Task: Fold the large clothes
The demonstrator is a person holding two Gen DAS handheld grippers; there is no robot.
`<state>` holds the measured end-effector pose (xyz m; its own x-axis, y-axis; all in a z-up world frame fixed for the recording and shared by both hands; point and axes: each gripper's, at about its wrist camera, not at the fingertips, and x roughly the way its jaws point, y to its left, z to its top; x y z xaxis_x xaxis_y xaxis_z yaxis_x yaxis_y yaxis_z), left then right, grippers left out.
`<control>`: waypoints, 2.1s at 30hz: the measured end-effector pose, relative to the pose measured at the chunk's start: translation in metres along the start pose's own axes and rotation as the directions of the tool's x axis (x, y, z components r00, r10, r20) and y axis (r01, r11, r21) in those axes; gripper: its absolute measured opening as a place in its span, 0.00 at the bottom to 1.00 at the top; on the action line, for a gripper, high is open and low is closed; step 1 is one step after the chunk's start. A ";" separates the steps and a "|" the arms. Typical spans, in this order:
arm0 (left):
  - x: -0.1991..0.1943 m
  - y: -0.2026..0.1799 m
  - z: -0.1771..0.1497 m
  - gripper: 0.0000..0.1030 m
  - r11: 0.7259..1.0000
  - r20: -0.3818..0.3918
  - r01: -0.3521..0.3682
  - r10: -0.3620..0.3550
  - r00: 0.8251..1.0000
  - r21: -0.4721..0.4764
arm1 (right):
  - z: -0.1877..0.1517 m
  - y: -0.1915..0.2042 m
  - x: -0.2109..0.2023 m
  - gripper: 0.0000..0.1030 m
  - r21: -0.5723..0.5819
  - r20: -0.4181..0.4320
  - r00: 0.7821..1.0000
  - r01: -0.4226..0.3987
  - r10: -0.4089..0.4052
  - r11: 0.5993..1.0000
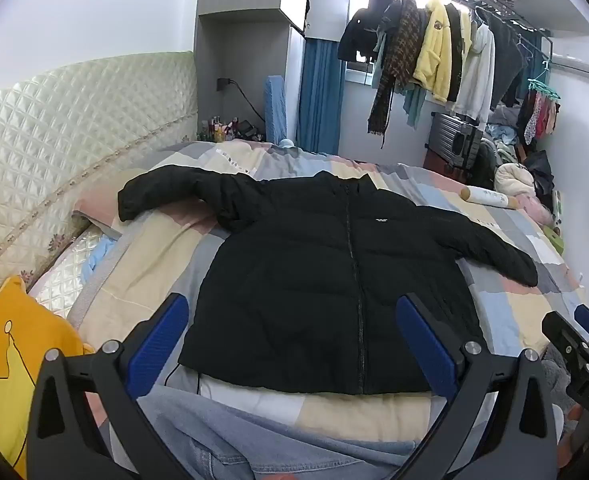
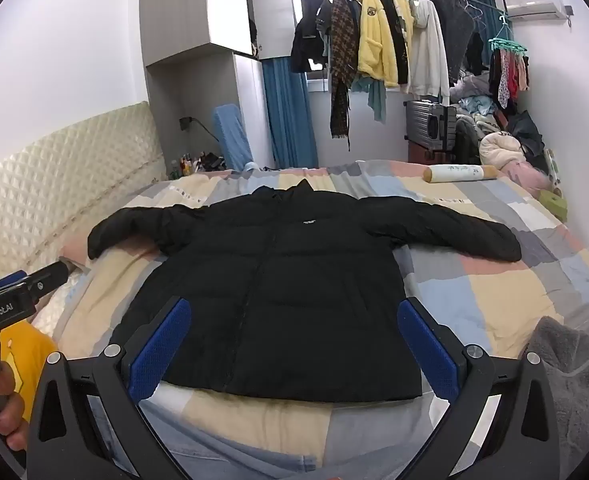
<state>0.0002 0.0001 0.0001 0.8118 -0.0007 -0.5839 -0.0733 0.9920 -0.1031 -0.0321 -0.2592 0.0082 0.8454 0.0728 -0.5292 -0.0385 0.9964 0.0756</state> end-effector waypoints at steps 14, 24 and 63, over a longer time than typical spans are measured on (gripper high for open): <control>0.001 -0.008 -0.001 1.00 1.000 -0.002 0.007 -0.007 1.000 0.005 | 0.002 0.003 0.005 1.00 -0.005 -0.003 1.000 0.003 -0.003 1.000; -0.001 -0.012 0.002 1.00 1.000 -0.005 0.010 -0.010 1.000 0.006 | 0.003 -0.003 0.004 1.00 -0.006 -0.007 1.000 0.008 -0.008 1.000; -0.002 -0.011 -0.004 1.00 1.000 -0.035 0.023 -0.022 0.999 0.009 | -0.007 -0.010 0.009 1.00 -0.011 -0.020 1.000 0.020 -0.020 1.000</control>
<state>-0.0033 -0.0112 -0.0009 0.7922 -0.0275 -0.6096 -0.0493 0.9928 -0.1088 -0.0282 -0.2678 -0.0028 0.8353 0.0533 -0.5472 -0.0273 0.9981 0.0557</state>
